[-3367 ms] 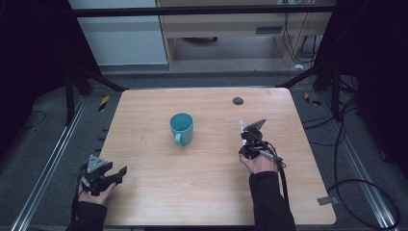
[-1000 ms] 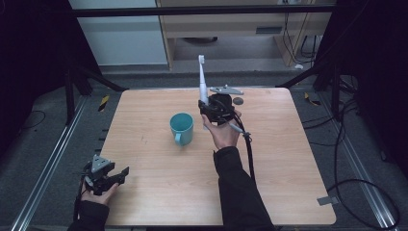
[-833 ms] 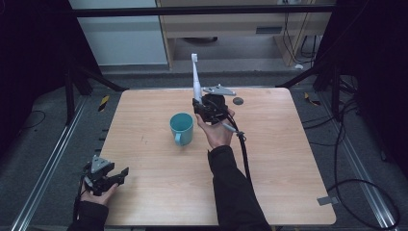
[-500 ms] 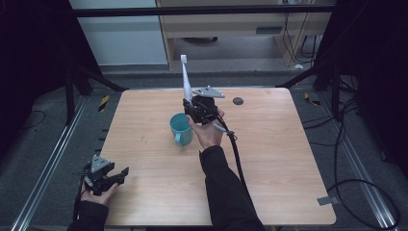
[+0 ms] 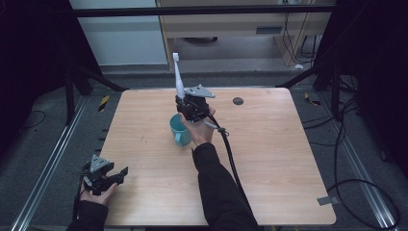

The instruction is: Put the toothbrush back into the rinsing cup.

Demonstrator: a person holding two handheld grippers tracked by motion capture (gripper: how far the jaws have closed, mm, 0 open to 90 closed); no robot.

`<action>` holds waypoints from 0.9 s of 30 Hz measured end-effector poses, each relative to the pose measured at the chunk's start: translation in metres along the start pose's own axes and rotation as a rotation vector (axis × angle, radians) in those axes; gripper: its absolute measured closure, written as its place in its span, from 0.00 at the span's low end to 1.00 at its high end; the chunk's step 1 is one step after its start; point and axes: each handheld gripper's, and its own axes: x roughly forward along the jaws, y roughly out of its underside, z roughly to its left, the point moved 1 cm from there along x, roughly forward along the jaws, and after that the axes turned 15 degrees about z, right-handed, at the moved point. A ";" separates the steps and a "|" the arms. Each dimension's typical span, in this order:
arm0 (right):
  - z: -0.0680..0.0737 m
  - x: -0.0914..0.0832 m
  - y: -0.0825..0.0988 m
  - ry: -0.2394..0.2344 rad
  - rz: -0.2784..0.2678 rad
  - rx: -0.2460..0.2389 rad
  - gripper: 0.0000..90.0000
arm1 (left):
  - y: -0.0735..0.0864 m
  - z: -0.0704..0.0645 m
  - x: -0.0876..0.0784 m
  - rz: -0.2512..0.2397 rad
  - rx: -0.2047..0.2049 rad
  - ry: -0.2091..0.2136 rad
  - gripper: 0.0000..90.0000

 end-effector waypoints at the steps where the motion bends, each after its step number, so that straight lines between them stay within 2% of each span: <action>1: 0.001 0.004 0.001 -0.003 -0.003 -0.001 0.74 | 0.000 0.000 0.000 0.000 -0.001 0.000 0.42; 9: 0.001 0.019 0.009 -0.013 -0.007 0.006 0.74 | 0.000 0.001 0.001 0.001 -0.002 -0.001 0.42; 15: 0.004 0.029 0.024 -0.007 -0.010 0.005 0.74 | 0.001 0.001 0.000 -0.001 -0.005 -0.002 0.42; 19: 0.002 0.036 0.038 -0.002 0.017 0.002 0.74 | 0.001 0.001 0.001 0.003 -0.001 -0.003 0.42; 27: 0.004 0.043 0.050 -0.006 0.048 -0.012 0.74 | 0.001 0.001 0.001 0.004 -0.002 -0.005 0.42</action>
